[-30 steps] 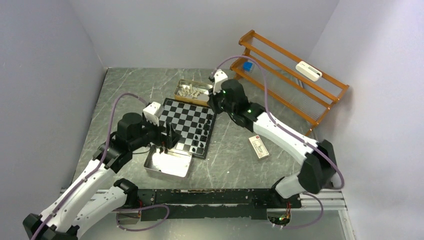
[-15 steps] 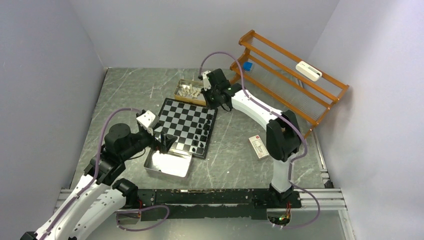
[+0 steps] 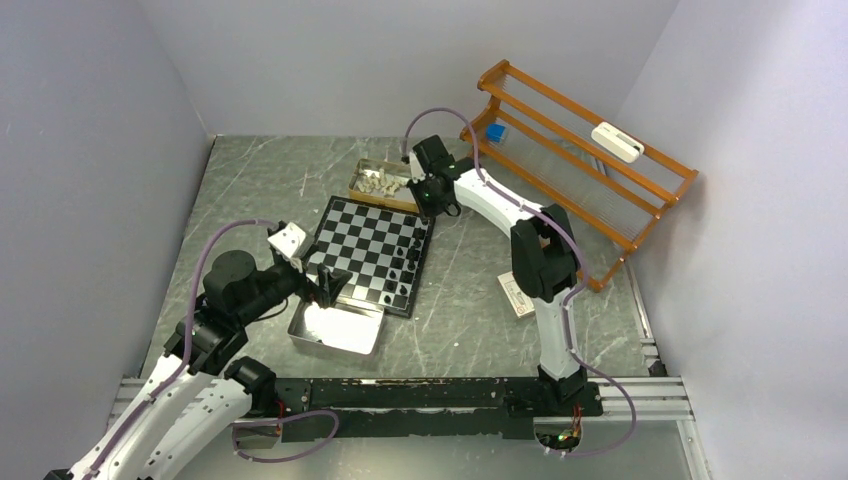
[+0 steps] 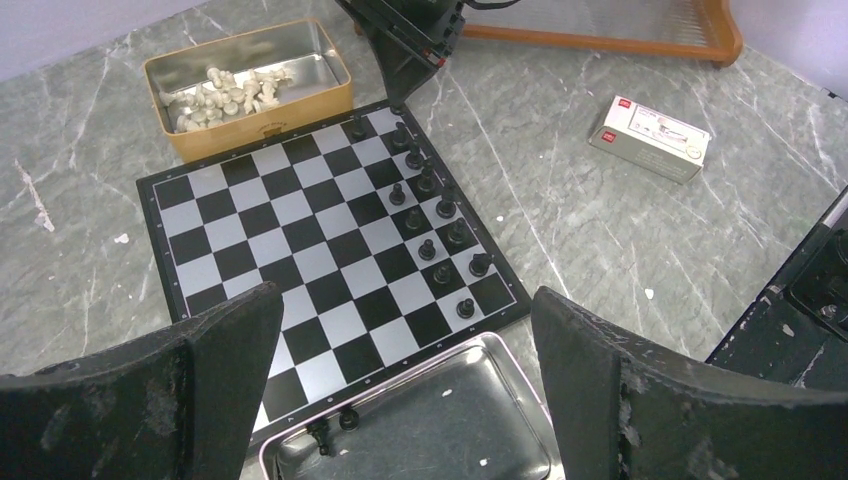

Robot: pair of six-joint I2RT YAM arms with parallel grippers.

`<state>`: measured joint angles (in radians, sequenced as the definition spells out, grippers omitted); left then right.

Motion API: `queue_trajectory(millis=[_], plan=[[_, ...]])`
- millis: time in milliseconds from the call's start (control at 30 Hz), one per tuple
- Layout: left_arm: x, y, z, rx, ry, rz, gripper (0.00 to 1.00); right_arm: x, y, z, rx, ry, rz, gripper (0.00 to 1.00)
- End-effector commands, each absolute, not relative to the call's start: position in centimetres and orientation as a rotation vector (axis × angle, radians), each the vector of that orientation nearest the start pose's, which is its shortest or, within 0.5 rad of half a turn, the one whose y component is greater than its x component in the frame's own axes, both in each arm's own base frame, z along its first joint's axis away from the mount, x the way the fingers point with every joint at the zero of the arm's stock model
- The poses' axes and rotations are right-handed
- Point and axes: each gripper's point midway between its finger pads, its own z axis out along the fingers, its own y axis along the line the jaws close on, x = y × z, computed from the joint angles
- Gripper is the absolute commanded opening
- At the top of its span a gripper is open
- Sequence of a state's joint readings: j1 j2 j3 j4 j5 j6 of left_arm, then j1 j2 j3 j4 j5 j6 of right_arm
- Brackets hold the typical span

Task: Set up the chess pieces on the board
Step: Place the chess piece on the chessboard.

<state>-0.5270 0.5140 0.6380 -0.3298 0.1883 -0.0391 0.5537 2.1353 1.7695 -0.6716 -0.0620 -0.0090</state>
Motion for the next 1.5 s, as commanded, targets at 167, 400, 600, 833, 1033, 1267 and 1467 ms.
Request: queue_trajectory(millis=[167, 400, 600, 833, 1033, 1267, 1467], plan=[[21.1, -15.4, 24.7, 0.553, 1.703, -0.533, 0.98, 43.2, 27.7, 6.5, -0.753, 2.561, 0.296, 0.11], [21.0, -15.4, 24.8, 0.553, 1.695, -0.535, 0.98, 43.6, 27.5, 6.0, -0.745, 2.584, 0.271, 0.12], [21.1, -15.3, 24.8, 0.548, 1.696, -0.53, 0.98, 43.4, 27.4, 5.0, -0.748, 2.617, 0.266, 0.14], [21.1, -15.2, 24.8, 0.547, 1.696, -0.529, 0.98, 43.6, 27.5, 4.7, -0.747, 2.615, 0.266, 0.23], [21.2, -15.3, 24.7, 0.548, 1.701, -0.527, 0.98, 43.9, 27.7, 4.3, -0.747, 2.619, 0.279, 0.24], [21.2, -15.2, 24.6, 0.547, 1.703, -0.527, 0.98, 44.2, 28.0, 4.4, -0.743, 2.606, 0.294, 0.26], [21.3, -15.3, 24.5, 0.547, 1.708, -0.527, 0.98, 44.5, 28.0, 4.5, -0.742, 2.607, 0.295, 0.24]])
